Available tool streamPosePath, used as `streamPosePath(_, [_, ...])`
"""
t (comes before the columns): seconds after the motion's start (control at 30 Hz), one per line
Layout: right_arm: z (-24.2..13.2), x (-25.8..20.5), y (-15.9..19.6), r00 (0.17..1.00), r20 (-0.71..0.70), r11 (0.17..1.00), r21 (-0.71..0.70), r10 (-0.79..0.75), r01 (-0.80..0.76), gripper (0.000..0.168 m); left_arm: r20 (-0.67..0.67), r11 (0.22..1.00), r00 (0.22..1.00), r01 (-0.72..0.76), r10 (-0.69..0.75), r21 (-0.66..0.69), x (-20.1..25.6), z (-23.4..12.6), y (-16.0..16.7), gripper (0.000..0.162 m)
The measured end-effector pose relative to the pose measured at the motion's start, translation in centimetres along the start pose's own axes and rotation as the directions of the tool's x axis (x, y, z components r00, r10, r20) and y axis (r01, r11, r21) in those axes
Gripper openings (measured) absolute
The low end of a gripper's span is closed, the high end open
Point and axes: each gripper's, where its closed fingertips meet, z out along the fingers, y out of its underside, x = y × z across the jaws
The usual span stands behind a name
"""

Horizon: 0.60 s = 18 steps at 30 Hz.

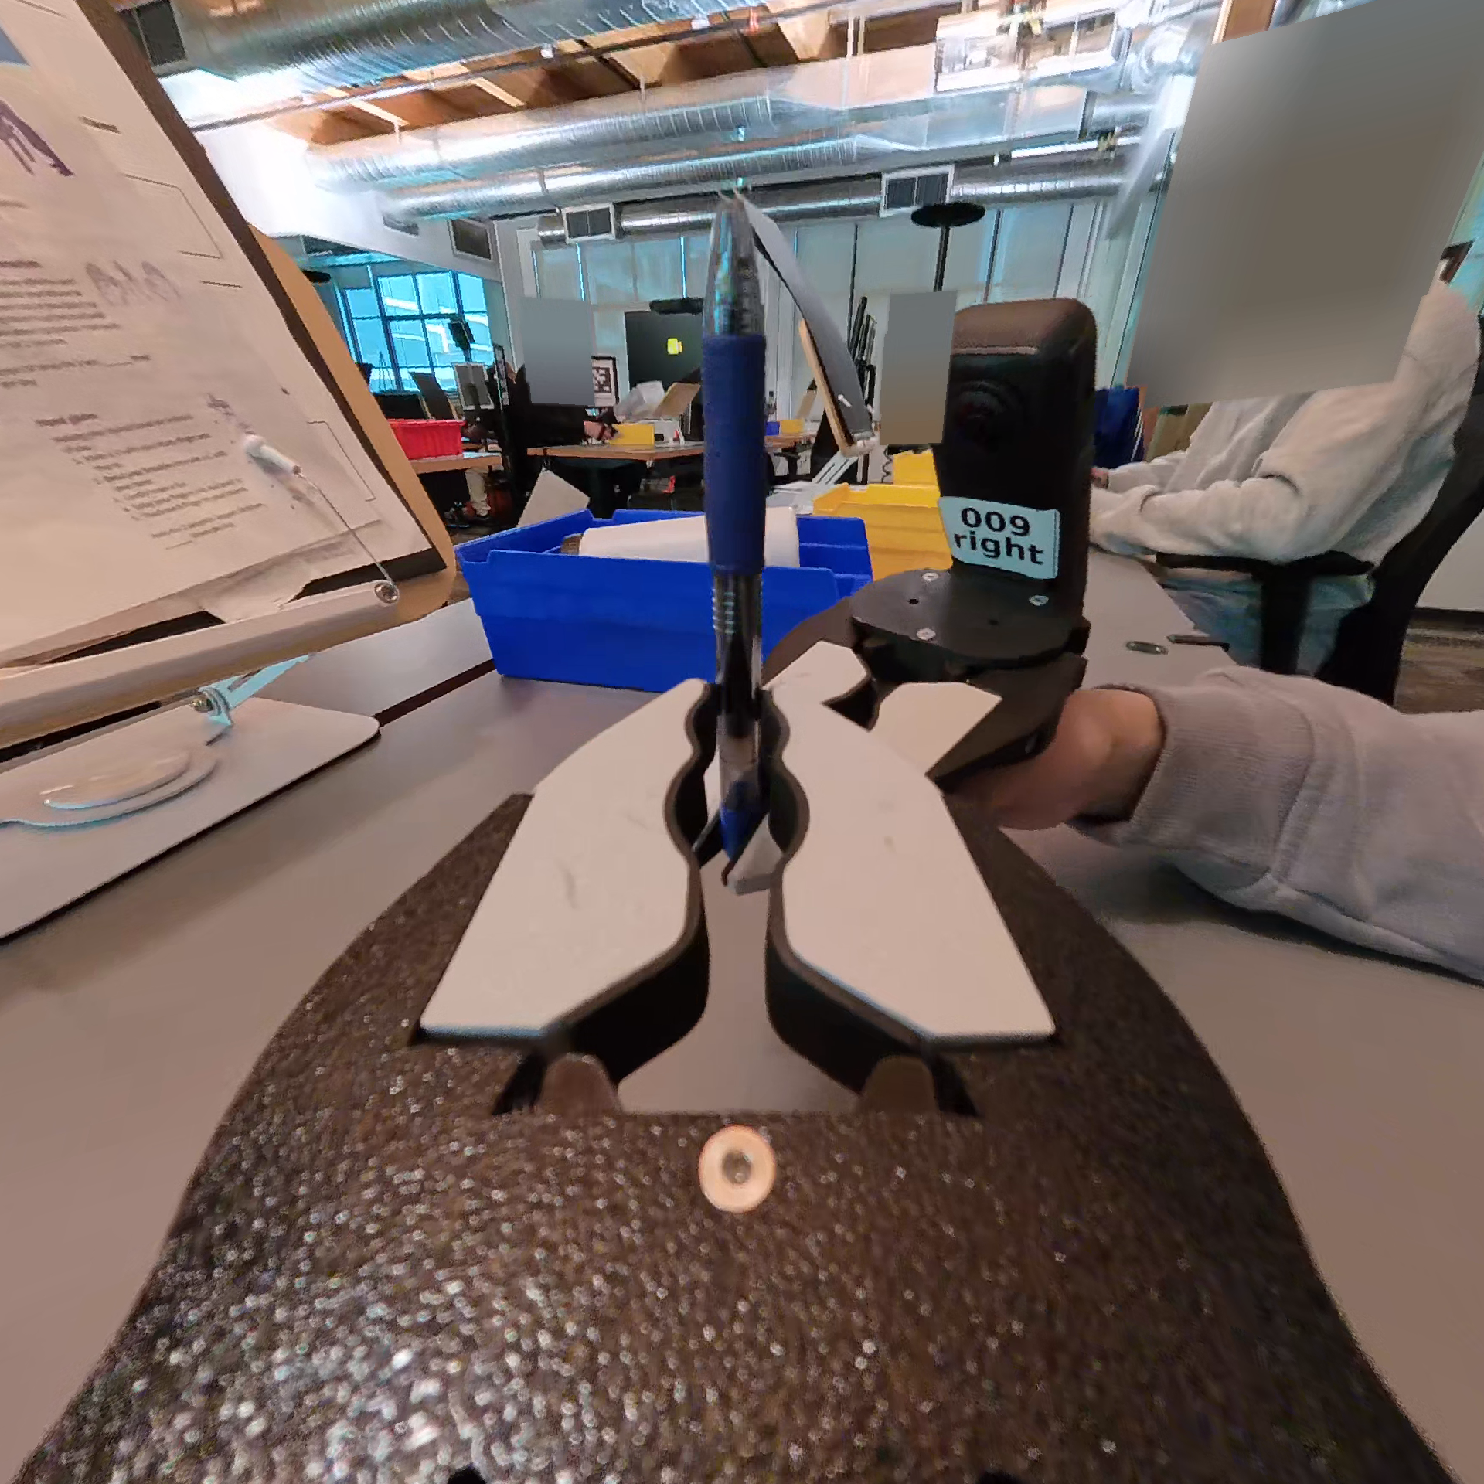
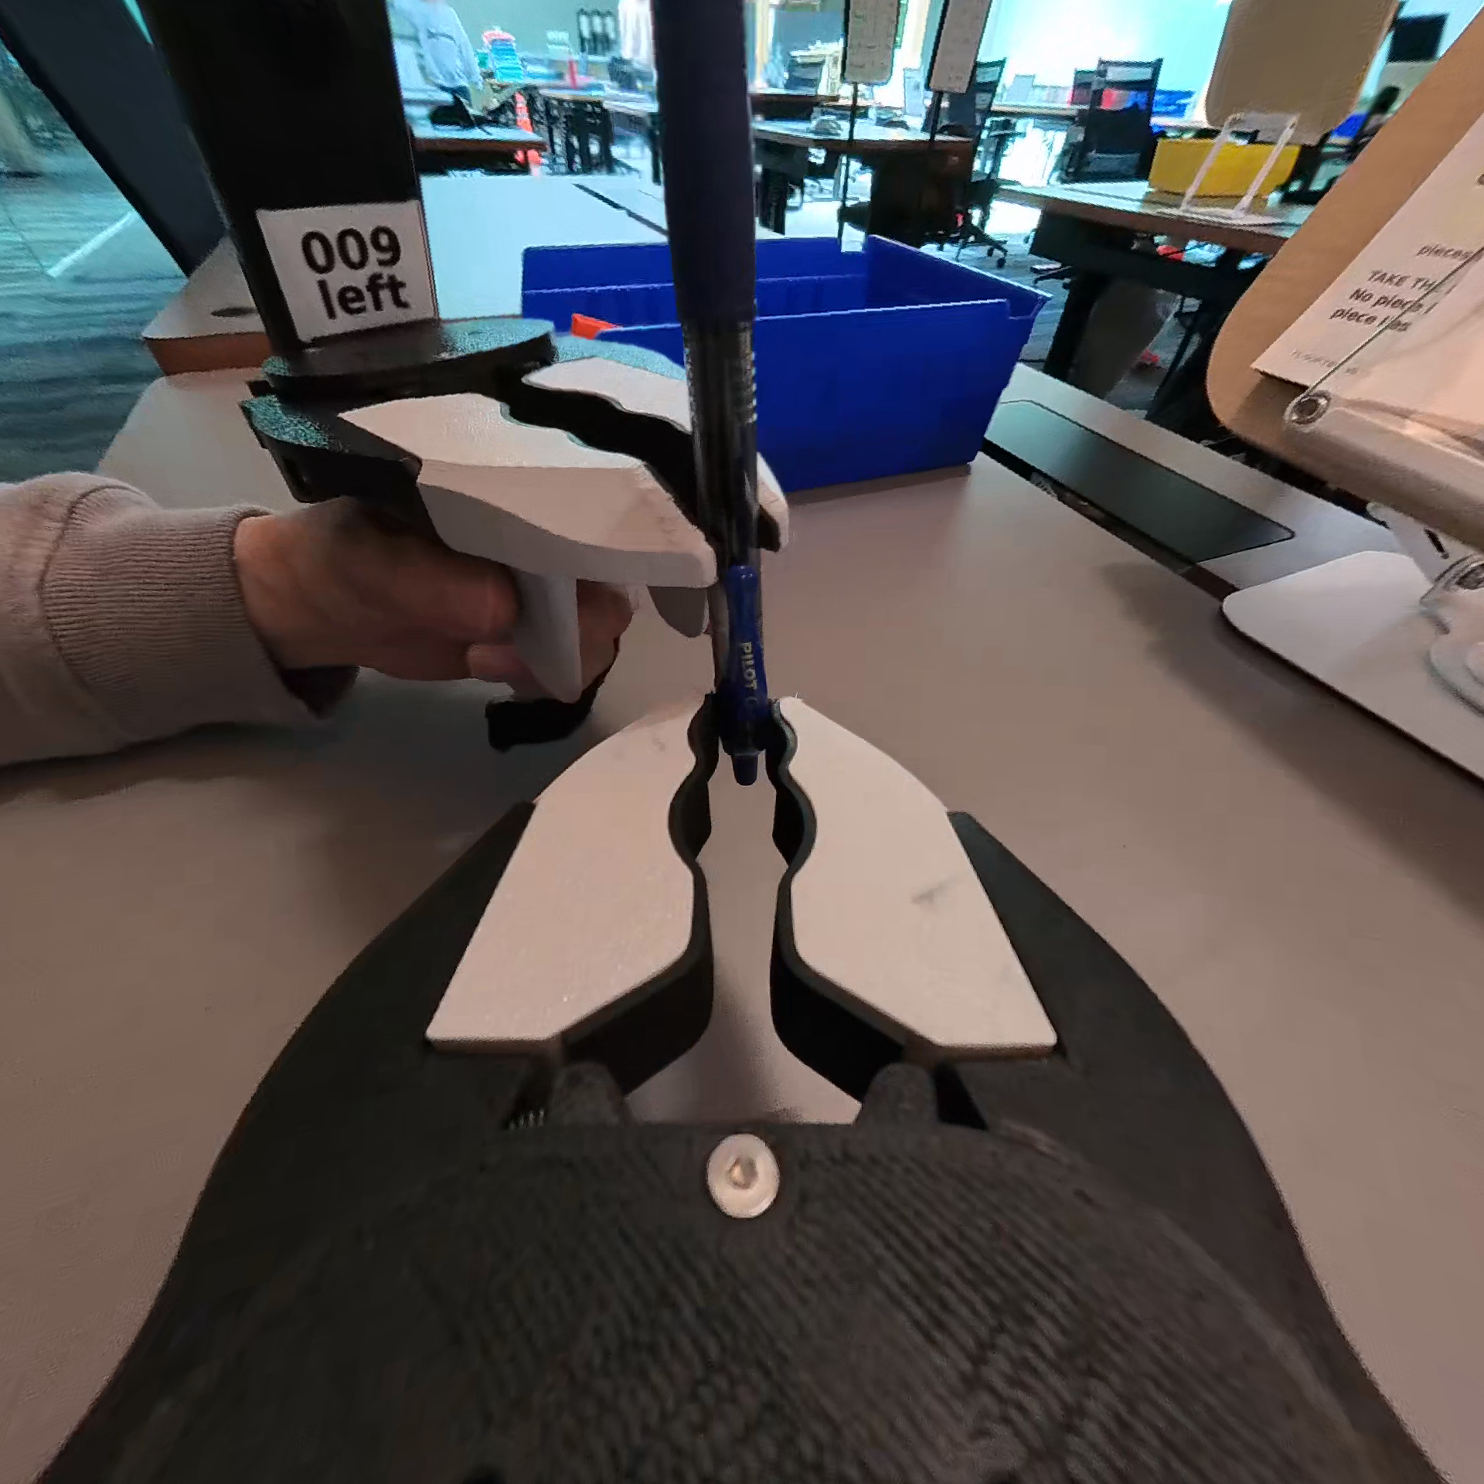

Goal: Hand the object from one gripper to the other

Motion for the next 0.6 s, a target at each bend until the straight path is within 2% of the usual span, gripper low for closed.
streamPosePath(0.03, [-0.1,-0.1,0.0,1.0,0.012,1.0,0.008,0.015,-0.015,0.011,0.005,1.0,1.0,-0.004,0.004,-0.006,0.0,0.0,0.0,0.009])
streamPosePath(0.07, [-0.3,0.3,-0.2,1.0,0.0,0.999,0.029,0.029,-0.029,0.013,0.027,1.0,1.0,-0.007,0.007,-0.007,-0.3,-0.1,-0.1,0.009])
streamPosePath(0.13, [-1.2,1.1,-1.6,0.998,-0.029,0.989,0.141,0.051,-0.046,0.034,0.102,0.999,0.994,-0.041,0.042,-0.016,-1.3,-0.4,-0.3,0.009])
streamPosePath(0.17, [-1.8,1.3,-2.5,0.997,-0.027,0.976,0.206,0.071,-0.064,0.035,0.139,0.997,0.988,-0.067,0.074,-0.049,-1.9,-0.5,0.0,0.009])
streamPosePath(0.27, [-3.3,1.2,-5.3,0.997,-0.011,0.922,0.379,0.081,-0.071,0.04,0.217,0.955,0.952,-0.162,0.218,-0.247,-3.5,-0.9,2.1,0.009])
streamPosePath(0.37, [-3.2,0.9,-5.8,0.996,-0.084,0.921,0.388,0.007,0.026,0.042,0.207,0.882,0.908,-0.265,0.364,-0.391,-3.7,-0.8,3.8,0.009])
streamPosePath(0.43, [-3.1,0.9,-5.8,0.991,-0.128,0.922,0.38,-0.026,0.073,0.033,0.169,0.86,0.9,-0.307,0.401,-0.407,-2.9,-0.4,4.1,0.009])
streamPosePath(0.5, [-3.2,1.1,-5.7,0.988,-0.15,0.921,0.377,-0.041,0.096,0.011,0.143,0.857,0.903,-0.322,0.406,-0.403,-2.3,0.0,4.2,0.009])
streamPosePath(0.6, [-3.6,1.0,-6.2,0.993,-0.116,0.919,0.387,-0.026,0.07,0.01,0.118,0.883,0.922,-0.309,0.37,-0.353,-1.7,0.2,3.9,0.009])
